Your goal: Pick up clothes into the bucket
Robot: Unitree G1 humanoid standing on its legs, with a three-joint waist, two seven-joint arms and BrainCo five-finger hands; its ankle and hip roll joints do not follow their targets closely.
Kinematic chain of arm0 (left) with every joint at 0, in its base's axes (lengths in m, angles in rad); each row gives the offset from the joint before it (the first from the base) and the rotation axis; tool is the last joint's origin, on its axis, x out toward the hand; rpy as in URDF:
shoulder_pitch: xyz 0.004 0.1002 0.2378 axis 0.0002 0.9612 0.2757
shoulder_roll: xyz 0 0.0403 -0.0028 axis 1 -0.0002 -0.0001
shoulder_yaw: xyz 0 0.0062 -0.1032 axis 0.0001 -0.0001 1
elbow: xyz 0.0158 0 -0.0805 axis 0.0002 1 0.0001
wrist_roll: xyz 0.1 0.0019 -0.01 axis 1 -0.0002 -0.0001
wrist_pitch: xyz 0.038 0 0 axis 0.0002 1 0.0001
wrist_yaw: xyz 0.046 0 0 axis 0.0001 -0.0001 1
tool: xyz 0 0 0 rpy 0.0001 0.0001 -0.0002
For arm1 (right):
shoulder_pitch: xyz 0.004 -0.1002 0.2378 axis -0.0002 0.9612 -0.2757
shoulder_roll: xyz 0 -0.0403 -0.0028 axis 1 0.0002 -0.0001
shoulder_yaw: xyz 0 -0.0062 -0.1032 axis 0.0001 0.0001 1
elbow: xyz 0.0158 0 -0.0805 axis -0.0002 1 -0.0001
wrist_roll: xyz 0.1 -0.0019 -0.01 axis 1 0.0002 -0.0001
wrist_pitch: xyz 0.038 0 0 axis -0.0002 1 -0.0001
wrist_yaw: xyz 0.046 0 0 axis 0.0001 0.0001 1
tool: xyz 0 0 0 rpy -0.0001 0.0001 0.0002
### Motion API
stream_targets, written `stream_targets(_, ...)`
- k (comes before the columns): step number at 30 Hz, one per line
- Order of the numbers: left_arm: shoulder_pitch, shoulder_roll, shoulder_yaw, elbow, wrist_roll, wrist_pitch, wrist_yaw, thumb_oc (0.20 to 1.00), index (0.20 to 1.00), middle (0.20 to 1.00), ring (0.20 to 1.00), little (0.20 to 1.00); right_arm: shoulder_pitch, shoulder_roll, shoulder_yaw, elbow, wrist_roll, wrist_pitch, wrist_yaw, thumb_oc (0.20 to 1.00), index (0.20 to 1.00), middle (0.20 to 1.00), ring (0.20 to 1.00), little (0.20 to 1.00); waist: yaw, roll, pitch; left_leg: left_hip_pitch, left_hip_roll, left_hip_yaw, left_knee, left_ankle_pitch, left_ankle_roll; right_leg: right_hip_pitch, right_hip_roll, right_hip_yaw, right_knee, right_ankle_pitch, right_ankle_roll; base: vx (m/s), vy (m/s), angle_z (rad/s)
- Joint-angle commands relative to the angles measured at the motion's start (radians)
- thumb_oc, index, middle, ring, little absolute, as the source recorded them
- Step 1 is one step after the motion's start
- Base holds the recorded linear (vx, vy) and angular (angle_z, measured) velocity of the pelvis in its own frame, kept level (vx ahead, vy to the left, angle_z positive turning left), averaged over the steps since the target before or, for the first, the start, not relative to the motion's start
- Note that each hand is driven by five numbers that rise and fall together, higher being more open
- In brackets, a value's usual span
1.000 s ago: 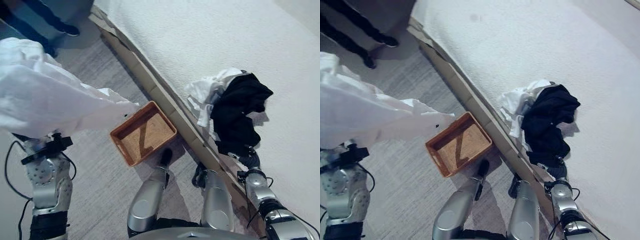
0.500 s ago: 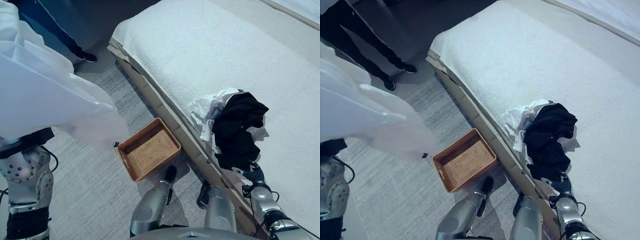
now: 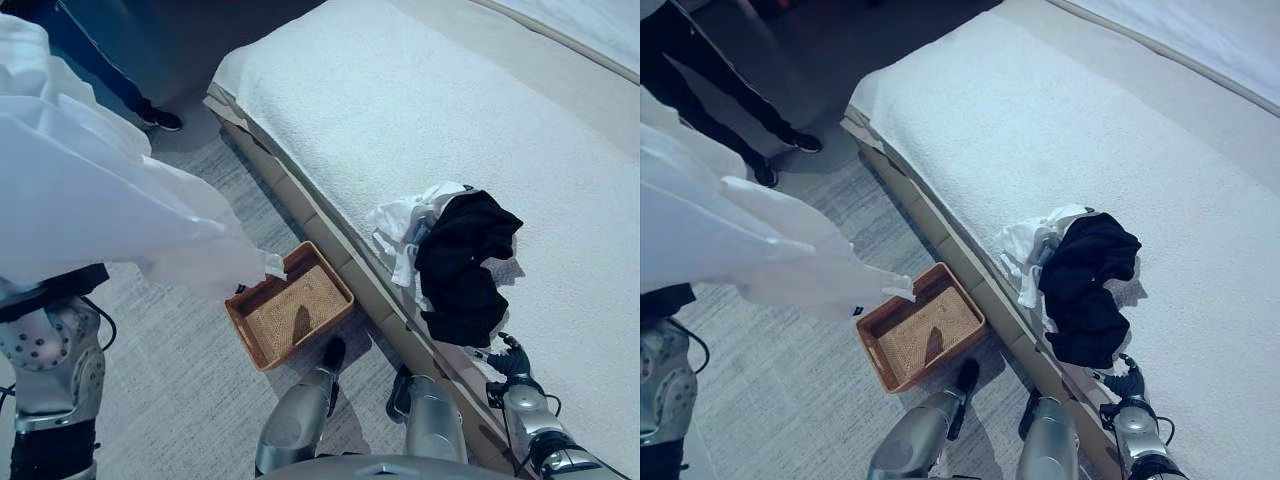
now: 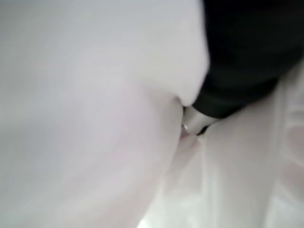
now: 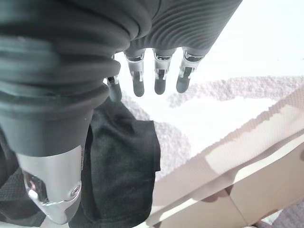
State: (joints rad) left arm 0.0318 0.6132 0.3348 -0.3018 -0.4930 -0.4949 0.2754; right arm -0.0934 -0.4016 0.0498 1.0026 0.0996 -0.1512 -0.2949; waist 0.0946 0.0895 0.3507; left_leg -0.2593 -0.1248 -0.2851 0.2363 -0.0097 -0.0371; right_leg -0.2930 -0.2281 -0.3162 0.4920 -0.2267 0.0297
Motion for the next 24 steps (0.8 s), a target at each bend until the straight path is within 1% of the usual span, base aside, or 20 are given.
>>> stream_targets(1, 0.012, 0.041, 0.043, 0.021, -0.031, -0.012, -0.034, 0.2, 0.2, 0.2, 0.2, 0.2, -0.022, -0.004, -0.005, -0.017, -0.003, -0.019, -0.011, 1.0, 1.0, 1.0, 1.0, 1.0, -0.032, -0.006, 0.018, -0.006, 0.039, 0.006, -0.023, -0.004, -0.023, 0.089, -0.023, 0.055, -0.135, 0.075, 0.062, -0.02, 0.007, -0.13)
stream_targets(5, 0.015, 0.024, -0.005, 0.059, -0.053, 0.012, -0.073, 0.2, 0.2, 0.2, 0.2, 0.2, -0.022, -0.004, -0.017, -0.034, 0.003, -0.021, -0.016, 1.0, 1.0, 1.0, 1.0, 1.0, -0.042, -0.017, 0.027, -0.019, 0.042, 0.013, -0.024, 0.005, -0.022, 0.074, -0.019, 0.061, -0.141, 0.088, 0.062, -0.01, 0.012, -0.05)
stream_targets(9, 0.019, 0.011, -0.063, 0.095, -0.086, 0.036, -0.125, 0.2, 0.2, 0.2, 0.2, 0.2, -0.02, 0.004, -0.022, -0.063, 0.009, -0.025, -0.018, 1.0, 1.0, 1.0, 1.0, 1.0, -0.051, -0.029, 0.038, -0.024, 0.048, 0.028, -0.019, -0.002, -0.021, 0.06, -0.016, 0.08, -0.139, 0.089, 0.063, 0.0, 0.021, -0.08)
stream_targets(10, 0.018, 0.005, -0.076, 0.098, -0.09, 0.039, -0.132, 0.2, 0.2, 0.2, 0.2, 0.2, -0.022, 0.006, -0.024, -0.074, 0.012, -0.028, -0.02, 1.0, 1.0, 1.0, 1.0, 1.0, -0.056, -0.032, 0.04, -0.029, 0.049, 0.029, -0.022, 0.005, -0.02, 0.055, -0.014, 0.081, -0.145, 0.097, 0.063, -0.01, 0.026, -0.19)
stream_targets(12, 0.014, -0.006, -0.096, 0.107, -0.1, 0.044, -0.141, 0.2, 0.2, 0.2, 0.2, 0.2, -0.021, 0.01, -0.025, -0.083, 0.016, -0.03, -0.021, 1.0, 1.0, 1.0, 1.0, 1.0, -0.058, -0.036, 0.046, -0.029, 0.05, 0.036, -0.015, -0.002, -0.02, 0.051, -0.013, 0.088, -0.139, 0.092, 0.063, 0.0, 0.011, -0.2)
stream_targets(15, 0.009, -0.022, -0.147, 0.125, -0.108, 0.062, -0.165, 0.2, 0.2, 0.2, 0.2, 0.2, -0.025, 0.018, -0.029, -0.143, 0.03, -0.045, -0.023, 1.0, 1.0, 1.0, 1.0, 1.0, -0.076, -0.048, 0.059, -0.046, 0.056, 0.047, -0.013, 0.004, -0.018, 0.031, -0.009, 0.1, -0.147, 0.106, 0.066, -0.01, 0.035, -0.1)
stream_targets(16, 0.009, -0.021, -0.147, 0.127, -0.109, 0.061, -0.166, 0.2, 0.2, 0.2, 0.2, 0.2, -0.024, 0.018, -0.029, -0.144, 0.03, -0.044, -0.023, 1.0, 1.0, 1.0, 1.0, 1.0, -0.074, -0.049, 0.061, -0.043, 0.056, 0.049, -0.009, -0.002, -0.019, 0.032, -0.009, 0.102, -0.141, 0.099, 0.065, -0.01, 0.033, -0.22)
stream_targets(18, 0.001, -0.022, -0.16, 0.143, -0.118, 0.064, -0.17, 0.2, 0.2, 0.2, 0.2, 0.2, -0.03, 0.023, -0.025, -0.165, 0.036, -0.051, -0.025, 1.0, 1.0, 1.0, 1.0, 1.0, -0.082, -0.058, 0.065, -0.051, 0.062, 0.061, -0.015, 0.004, -0.017, 0.017, -0.001, 0.113, -0.154, 0.115, 0.067, 0.0, 0.024, -0.25)
stream_targets(24, -0.009, -0.038, -0.182, 0.161, -0.132, 0.066, -0.175, 0.2, 0.2, 0.2, 0.2, 0.2, -0.039, 0.027, -0.023, -0.197, 0.033, -0.058, -0.037, 1.0, 1.0, 1.0, 1.0, 1.0, -0.091, -0.071, 0.072, -0.06, 0.07, 0.077, -0.017, 0.003, -0.017, 0.004, 0.007, 0.129, -0.172, 0.127, 0.07, 0.01, 0.012, -0.17)
